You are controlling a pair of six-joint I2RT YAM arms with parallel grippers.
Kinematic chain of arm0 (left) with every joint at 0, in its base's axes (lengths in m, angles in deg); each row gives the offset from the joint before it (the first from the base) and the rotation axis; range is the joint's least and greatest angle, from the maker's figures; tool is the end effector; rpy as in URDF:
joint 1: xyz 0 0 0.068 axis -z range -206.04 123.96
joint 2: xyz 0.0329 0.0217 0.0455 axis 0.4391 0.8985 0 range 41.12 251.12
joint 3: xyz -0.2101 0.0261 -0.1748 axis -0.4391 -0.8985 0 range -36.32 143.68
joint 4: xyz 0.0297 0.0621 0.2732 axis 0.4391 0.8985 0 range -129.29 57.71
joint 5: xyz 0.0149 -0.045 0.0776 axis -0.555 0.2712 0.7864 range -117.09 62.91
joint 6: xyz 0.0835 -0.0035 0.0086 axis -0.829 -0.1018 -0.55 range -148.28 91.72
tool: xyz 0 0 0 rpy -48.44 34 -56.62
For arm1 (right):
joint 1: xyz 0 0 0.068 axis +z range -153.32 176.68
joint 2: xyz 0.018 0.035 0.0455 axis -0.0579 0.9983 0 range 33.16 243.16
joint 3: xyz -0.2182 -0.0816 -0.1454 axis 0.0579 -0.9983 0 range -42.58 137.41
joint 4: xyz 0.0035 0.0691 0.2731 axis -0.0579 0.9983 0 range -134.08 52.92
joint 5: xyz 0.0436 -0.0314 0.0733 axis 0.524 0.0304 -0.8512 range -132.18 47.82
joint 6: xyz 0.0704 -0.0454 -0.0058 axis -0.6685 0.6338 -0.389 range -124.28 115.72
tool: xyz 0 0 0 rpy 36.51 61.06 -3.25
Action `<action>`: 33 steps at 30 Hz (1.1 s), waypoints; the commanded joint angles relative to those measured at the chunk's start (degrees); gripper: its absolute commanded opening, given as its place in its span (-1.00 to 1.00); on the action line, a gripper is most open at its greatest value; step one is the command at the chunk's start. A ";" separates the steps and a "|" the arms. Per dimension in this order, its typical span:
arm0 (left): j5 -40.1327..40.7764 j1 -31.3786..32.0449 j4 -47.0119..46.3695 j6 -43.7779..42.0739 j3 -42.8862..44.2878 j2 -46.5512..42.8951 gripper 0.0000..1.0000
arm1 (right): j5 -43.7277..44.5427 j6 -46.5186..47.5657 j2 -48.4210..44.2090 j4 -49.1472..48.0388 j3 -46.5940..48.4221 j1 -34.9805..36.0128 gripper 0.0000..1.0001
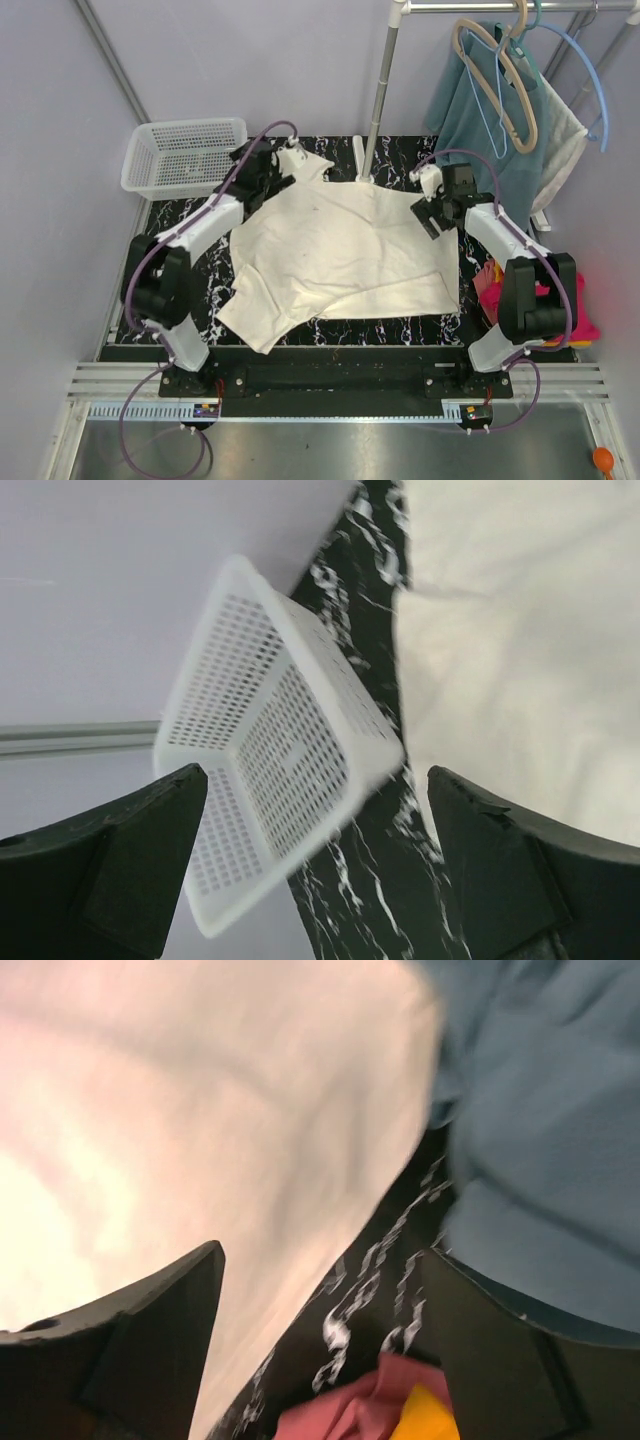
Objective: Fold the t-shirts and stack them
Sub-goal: Fold the tshirt
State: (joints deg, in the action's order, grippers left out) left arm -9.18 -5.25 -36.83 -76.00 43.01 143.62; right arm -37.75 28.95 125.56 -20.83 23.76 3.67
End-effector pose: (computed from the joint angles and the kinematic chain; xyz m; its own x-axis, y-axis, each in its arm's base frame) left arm 0.4531 -0.1478 0.2610 -0.2138 0.8343 -0.5082 0.3520 0.5510 0.7566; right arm 0.3908 0.0422 0.2042 -0.5904 -0.6229 -0.5132 -0.4721 0.7823 -0.4064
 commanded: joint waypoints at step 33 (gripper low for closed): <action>-12.11 1.70 24.26 1.14 -32.31 -33.77 0.98 | -14.80 12.82 -1.52 17.71 -12.21 0.40 0.11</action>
State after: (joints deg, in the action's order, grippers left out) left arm -20.92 -3.50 -11.54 -74.75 10.40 111.97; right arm -51.83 40.12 123.57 -3.68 11.72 3.82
